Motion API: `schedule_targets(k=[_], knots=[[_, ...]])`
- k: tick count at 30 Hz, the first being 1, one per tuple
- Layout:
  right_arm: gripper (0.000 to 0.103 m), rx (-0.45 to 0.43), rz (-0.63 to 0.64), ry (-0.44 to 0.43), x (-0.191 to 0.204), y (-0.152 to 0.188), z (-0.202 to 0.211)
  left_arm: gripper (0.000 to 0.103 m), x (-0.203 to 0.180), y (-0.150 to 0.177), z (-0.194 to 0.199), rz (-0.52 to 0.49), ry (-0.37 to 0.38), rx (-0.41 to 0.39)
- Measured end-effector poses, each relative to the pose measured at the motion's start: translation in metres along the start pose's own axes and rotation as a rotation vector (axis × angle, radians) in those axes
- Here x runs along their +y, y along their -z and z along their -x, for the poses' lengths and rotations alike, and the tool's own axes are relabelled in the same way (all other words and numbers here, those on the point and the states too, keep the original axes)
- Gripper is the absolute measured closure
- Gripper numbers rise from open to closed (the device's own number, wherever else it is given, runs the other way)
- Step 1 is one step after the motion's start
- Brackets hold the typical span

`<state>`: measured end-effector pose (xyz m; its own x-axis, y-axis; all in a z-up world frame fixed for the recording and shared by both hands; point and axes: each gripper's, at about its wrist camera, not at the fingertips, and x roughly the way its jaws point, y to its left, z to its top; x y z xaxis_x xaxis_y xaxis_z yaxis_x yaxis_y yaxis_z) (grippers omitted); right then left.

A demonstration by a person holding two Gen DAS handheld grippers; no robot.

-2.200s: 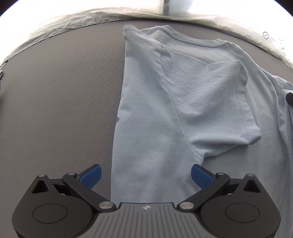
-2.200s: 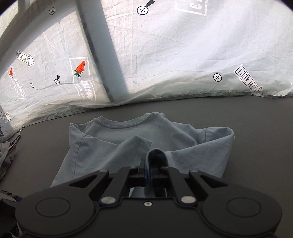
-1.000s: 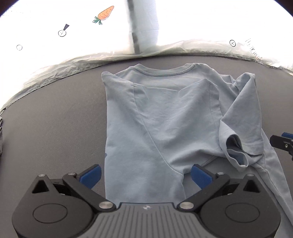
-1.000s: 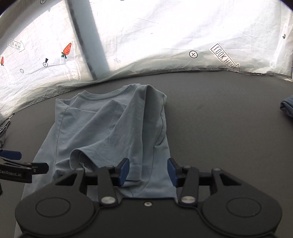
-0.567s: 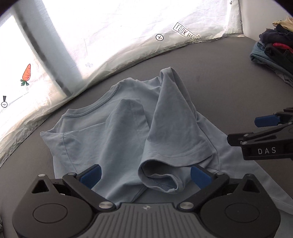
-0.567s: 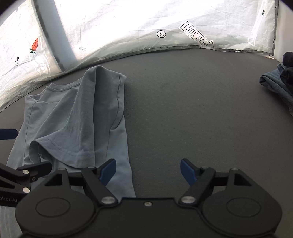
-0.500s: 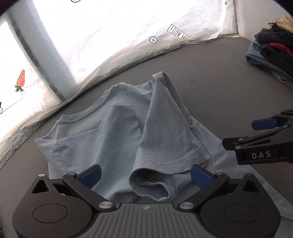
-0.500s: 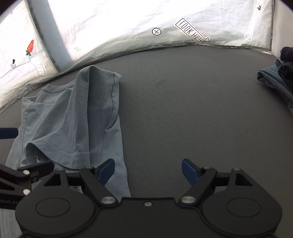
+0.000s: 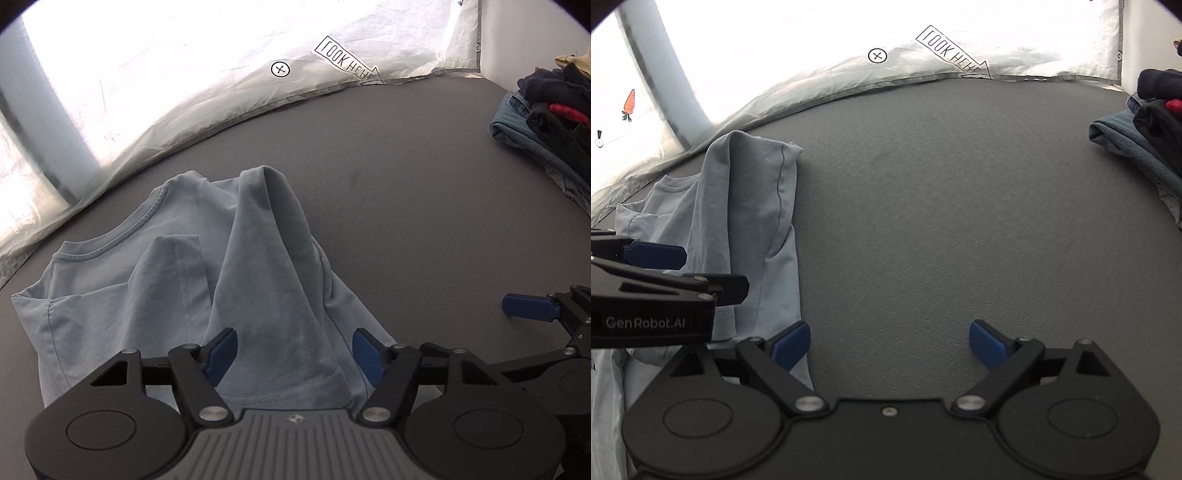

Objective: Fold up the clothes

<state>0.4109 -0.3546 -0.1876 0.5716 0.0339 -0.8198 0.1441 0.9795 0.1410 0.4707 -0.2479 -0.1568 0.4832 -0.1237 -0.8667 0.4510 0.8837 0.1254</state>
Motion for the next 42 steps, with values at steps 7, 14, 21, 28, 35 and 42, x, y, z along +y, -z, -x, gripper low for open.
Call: schedule_targets(k=[7, 14, 21, 28, 35, 42], knots=[[0.006, 0.001, 0.011, 0.01, 0.002, 0.0, -0.002, 0.09, 0.025, 0.007, -0.002, 0.103, 0.014, 0.018], [0.001, 0.018, 0.042, 0.02, 0.007, -0.001, -0.005, 0.094, 0.068, 0.007, 0.014, 0.173, -0.066, -0.028], [0.0, 0.028, 0.065, 0.037, 0.011, -0.001, -0.007, 0.094, 0.127, 0.004, 0.015, 0.279, -0.158, -0.045], [0.0, 0.037, 0.082, 0.049, 0.015, -0.003, -0.008, 0.093, 0.163, 0.015, 0.005, 0.367, -0.233, -0.022], [0.0, 0.035, 0.084, 0.066, 0.019, -0.002, -0.009, 0.042, 0.14, 0.035, 0.025, 0.331, -0.139, -0.067], [0.0, 0.033, 0.085, 0.066, 0.019, -0.001, -0.009, 0.028, 0.108, 0.037, 0.009, 0.309, -0.044, 0.007]])
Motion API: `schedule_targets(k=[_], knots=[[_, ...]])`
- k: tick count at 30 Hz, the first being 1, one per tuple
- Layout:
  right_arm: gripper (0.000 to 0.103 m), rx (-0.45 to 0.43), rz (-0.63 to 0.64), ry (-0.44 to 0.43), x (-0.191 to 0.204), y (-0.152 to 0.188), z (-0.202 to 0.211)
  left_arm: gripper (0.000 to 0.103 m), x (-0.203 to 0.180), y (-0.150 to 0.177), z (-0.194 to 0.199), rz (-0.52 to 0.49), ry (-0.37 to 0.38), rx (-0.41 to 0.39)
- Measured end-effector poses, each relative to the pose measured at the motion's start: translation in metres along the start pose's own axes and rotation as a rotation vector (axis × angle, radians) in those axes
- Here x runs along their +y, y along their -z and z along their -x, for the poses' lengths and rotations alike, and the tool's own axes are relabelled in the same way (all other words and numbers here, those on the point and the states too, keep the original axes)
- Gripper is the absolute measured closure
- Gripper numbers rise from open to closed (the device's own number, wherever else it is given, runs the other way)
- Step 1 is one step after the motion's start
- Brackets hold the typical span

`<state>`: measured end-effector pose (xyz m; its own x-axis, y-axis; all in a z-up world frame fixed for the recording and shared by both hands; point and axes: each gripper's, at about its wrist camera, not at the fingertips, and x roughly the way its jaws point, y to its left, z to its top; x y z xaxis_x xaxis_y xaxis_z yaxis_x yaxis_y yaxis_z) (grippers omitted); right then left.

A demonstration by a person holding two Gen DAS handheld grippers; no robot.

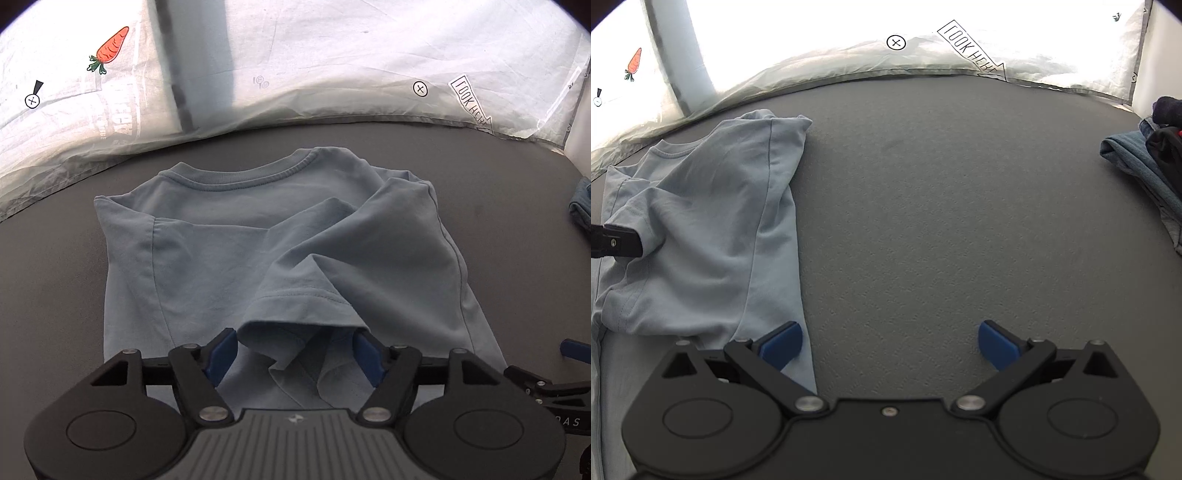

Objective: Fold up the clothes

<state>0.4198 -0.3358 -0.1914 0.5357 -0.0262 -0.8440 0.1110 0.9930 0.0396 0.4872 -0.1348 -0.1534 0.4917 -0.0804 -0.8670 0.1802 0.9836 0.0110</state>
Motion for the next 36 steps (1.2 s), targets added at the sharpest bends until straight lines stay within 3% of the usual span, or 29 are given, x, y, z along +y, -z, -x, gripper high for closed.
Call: schedule_targets(k=[6, 12, 16, 17, 18, 28, 32, 36], knots=[[0.0, -0.003, 0.0, -0.001, -0.001, 0.001, 0.0, 0.03, -0.011, 0.005, -0.01, 0.002, 0.014, 0.012], [0.0, -0.007, 0.003, 0.001, -0.001, 0.001, 0.0, 0.066, 0.002, 0.009, -0.008, 0.062, 0.021, -0.008], [0.0, -0.006, 0.003, 0.001, 0.0, 0.002, 0.001, 0.066, 0.018, 0.007, -0.003, 0.148, 0.062, -0.032], [0.0, -0.007, 0.003, 0.002, 0.0, 0.002, 0.001, 0.074, 0.02, 0.007, 0.0, 0.157, 0.066, -0.05], [0.0, -0.007, 0.003, 0.002, 0.0, 0.002, 0.001, 0.096, 0.021, 0.006, 0.003, 0.161, 0.07, -0.067], [0.0, 0.008, -0.044, -0.022, 0.002, 0.011, 0.018, 0.098, 0.014, -0.013, 0.057, 0.094, 0.088, -0.244], [0.0, -0.01, -0.026, -0.017, 0.009, 0.016, 0.036, 0.098, 0.036, -0.024, 0.065, 0.128, 0.08, -0.27], [0.0, -0.02, -0.003, -0.026, 0.024, 0.019, 0.051, 0.098, 0.058, -0.022, 0.051, 0.145, 0.049, -0.24]])
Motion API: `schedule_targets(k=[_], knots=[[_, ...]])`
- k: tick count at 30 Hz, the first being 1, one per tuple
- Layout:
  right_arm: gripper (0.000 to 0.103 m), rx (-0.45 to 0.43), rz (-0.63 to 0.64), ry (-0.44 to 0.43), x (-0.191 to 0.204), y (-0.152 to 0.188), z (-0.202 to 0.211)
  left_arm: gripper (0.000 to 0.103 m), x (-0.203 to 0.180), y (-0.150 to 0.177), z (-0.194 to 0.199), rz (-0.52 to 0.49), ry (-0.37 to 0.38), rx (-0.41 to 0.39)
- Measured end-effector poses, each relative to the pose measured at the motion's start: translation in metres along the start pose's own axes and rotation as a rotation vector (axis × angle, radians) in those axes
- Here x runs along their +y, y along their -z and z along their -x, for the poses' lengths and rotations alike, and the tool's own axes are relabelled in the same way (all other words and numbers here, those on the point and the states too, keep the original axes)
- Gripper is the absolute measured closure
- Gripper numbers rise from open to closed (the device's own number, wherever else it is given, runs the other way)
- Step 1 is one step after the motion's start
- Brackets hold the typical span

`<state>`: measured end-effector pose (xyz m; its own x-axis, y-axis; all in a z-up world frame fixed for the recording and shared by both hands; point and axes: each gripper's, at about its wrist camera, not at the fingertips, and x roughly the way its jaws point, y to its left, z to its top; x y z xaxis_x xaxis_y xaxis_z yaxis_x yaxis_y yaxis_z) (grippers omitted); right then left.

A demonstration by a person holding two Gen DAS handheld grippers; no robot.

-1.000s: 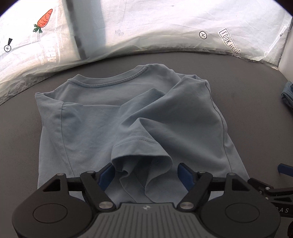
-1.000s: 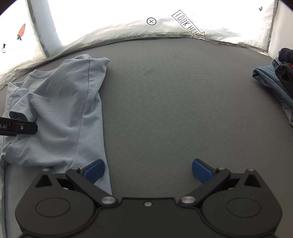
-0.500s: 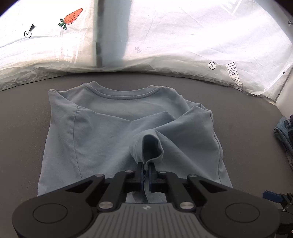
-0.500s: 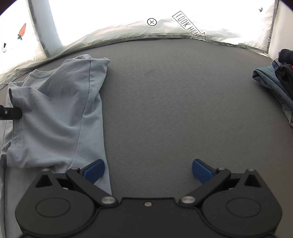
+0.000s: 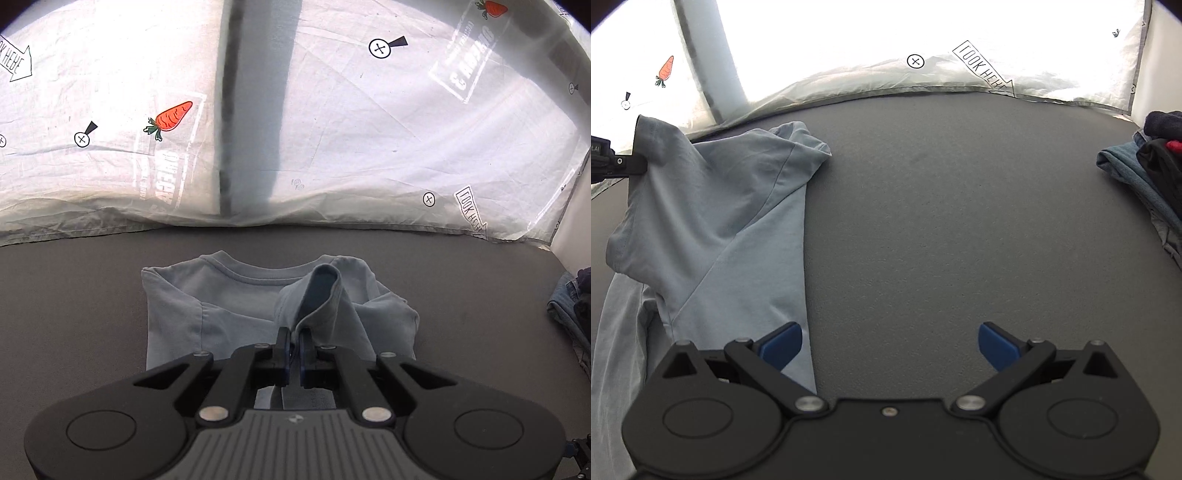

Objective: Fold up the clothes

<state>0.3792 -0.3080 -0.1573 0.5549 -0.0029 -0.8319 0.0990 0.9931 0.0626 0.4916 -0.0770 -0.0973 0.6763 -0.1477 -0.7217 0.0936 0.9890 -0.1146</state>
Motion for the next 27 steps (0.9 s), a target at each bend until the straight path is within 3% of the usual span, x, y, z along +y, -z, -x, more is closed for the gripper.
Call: schedule_targets(k=[8, 14, 19, 23, 27], knots=[[0.0, 0.02, 0.043, 0.026, 0.036, 0.005, 0.006, 0.098, 0.052, 0.037, -0.021, 0.07, -0.038, 0.095], [0.0, 0.024, 0.028, 0.06, 0.052, 0.014, 0.016, 0.096, 0.063, 0.048, -0.027, 0.029, -0.056, 0.134], [0.0, 0.052, 0.031, 0.058, 0.059, 0.029, 0.025, 0.084, 0.059, 0.057, -0.015, 0.003, -0.106, 0.139], [0.0, 0.056, 0.042, 0.042, 0.062, 0.044, 0.036, 0.065, 0.061, 0.071, 0.019, 0.017, -0.104, 0.126], [0.0, 0.058, 0.066, 0.018, 0.064, 0.061, 0.048, 0.06, 0.059, 0.1, 0.052, 0.016, -0.112, 0.148]])
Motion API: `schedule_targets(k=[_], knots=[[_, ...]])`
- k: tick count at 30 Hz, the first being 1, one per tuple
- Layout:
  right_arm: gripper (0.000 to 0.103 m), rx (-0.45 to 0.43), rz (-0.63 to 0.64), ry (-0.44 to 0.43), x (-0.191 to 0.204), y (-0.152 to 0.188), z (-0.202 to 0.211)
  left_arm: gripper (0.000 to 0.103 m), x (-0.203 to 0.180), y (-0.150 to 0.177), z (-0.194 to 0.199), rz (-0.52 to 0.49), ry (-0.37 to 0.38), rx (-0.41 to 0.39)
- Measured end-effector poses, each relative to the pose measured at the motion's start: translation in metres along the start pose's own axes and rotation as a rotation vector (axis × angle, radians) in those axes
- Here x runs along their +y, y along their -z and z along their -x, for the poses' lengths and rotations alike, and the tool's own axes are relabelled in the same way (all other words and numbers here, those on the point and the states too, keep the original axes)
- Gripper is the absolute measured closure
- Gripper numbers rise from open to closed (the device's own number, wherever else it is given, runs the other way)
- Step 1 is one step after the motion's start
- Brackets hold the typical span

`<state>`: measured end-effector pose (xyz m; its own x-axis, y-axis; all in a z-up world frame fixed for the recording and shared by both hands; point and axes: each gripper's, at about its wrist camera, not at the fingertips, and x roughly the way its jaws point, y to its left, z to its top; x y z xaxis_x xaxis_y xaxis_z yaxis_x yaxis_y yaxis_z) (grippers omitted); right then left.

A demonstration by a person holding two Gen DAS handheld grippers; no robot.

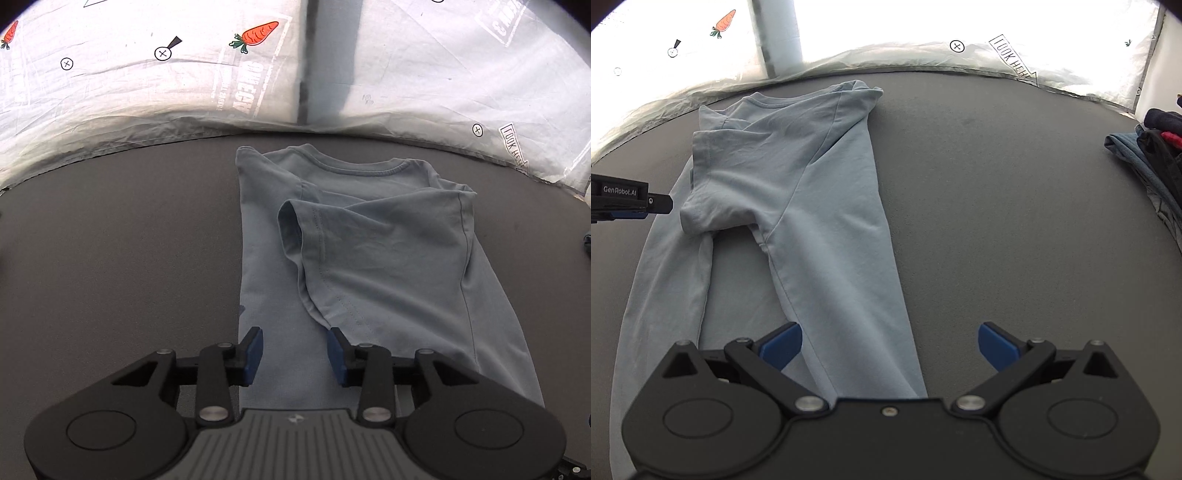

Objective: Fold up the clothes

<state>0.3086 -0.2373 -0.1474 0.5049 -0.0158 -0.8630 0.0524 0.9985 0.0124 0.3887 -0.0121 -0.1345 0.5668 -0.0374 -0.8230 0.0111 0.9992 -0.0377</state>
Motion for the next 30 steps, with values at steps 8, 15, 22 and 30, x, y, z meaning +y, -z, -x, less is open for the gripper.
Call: schedule_targets(k=[8, 15, 22, 30], knots=[[0.0, 0.01, 0.05, -0.053, 0.002, 0.033, 0.015, 0.051, -0.008, 0.09, 0.042, 0.0, 0.011, 0.107], [0.0, 0.038, 0.12, -0.068, -0.002, 0.064, 0.026, 0.05, -0.015, 0.142, 0.07, 0.014, -0.023, 0.158], [0.01, 0.035, 0.181, -0.107, -0.016, 0.087, 0.037, 0.043, -0.028, 0.175, 0.091, 0.068, -0.086, 0.168], [0.035, 0.017, 0.25, -0.165, -0.033, 0.103, 0.051, 0.04, -0.053, 0.215, 0.105, 0.134, -0.139, 0.198]])
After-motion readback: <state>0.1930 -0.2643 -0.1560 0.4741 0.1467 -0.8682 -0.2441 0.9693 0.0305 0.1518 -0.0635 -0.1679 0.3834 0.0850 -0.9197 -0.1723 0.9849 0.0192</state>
